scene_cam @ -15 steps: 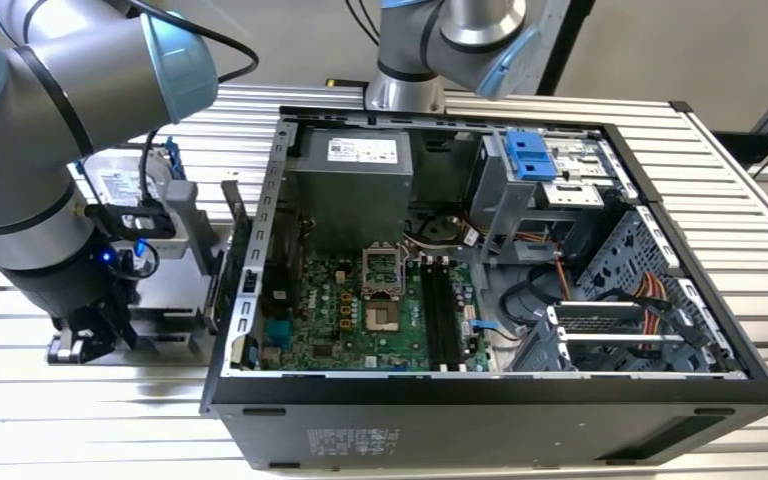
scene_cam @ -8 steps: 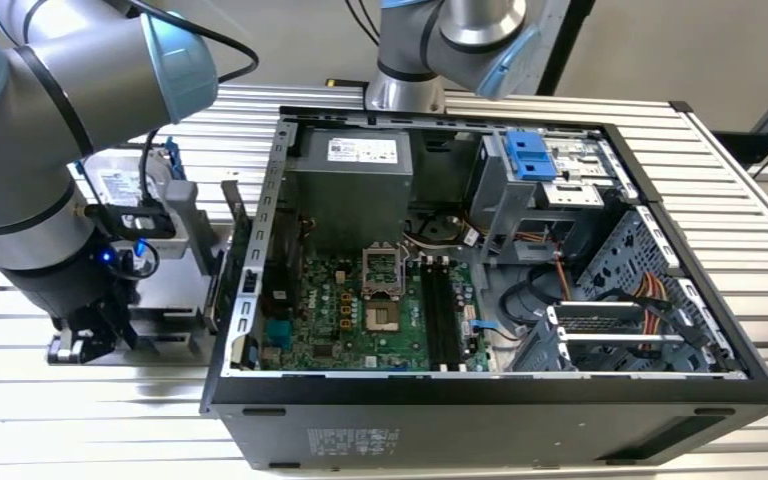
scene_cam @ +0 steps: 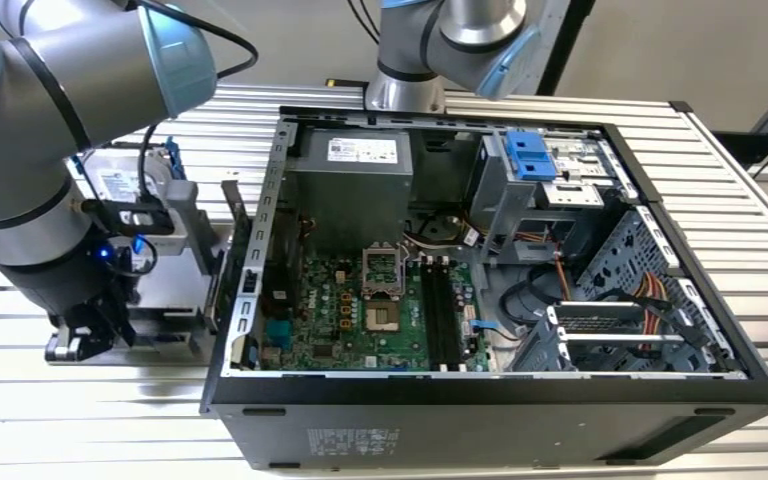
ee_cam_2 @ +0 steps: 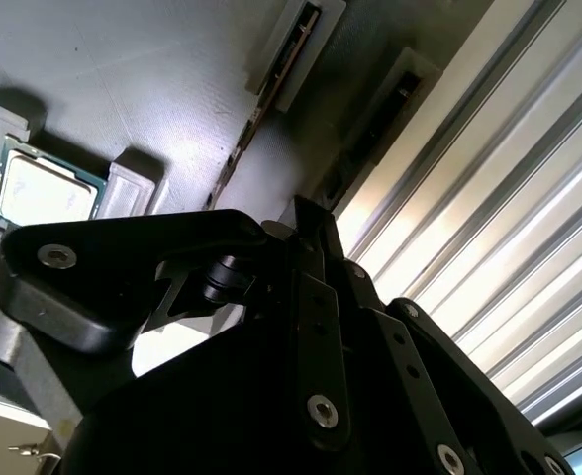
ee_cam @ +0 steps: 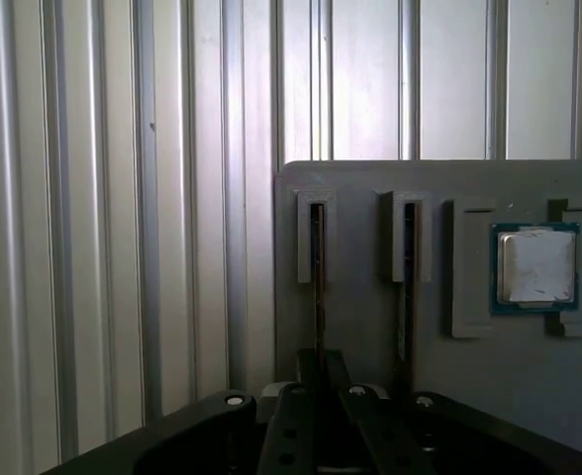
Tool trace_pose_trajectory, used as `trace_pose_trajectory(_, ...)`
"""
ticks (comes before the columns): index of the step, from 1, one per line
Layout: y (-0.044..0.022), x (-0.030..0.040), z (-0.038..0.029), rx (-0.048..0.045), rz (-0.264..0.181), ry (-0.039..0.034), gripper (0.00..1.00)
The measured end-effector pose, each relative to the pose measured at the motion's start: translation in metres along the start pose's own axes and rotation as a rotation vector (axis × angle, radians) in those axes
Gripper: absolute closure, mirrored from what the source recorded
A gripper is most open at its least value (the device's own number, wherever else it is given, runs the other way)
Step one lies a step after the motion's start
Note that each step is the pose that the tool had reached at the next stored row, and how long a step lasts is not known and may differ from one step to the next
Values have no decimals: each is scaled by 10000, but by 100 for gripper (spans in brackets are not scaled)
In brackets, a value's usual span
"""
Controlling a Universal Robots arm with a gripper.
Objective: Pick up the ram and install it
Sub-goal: 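Pick up the ram and move it above insertion slot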
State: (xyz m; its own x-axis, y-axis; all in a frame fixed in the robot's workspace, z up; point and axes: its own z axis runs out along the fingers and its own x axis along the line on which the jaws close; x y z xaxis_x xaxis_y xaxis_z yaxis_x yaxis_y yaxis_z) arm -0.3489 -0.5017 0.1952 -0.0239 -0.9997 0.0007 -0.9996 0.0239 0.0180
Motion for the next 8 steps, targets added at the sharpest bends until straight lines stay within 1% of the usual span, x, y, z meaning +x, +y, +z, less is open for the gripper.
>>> trace_pose_trajectory(8, 0, 0, -39, 2, -1, -1, 100)
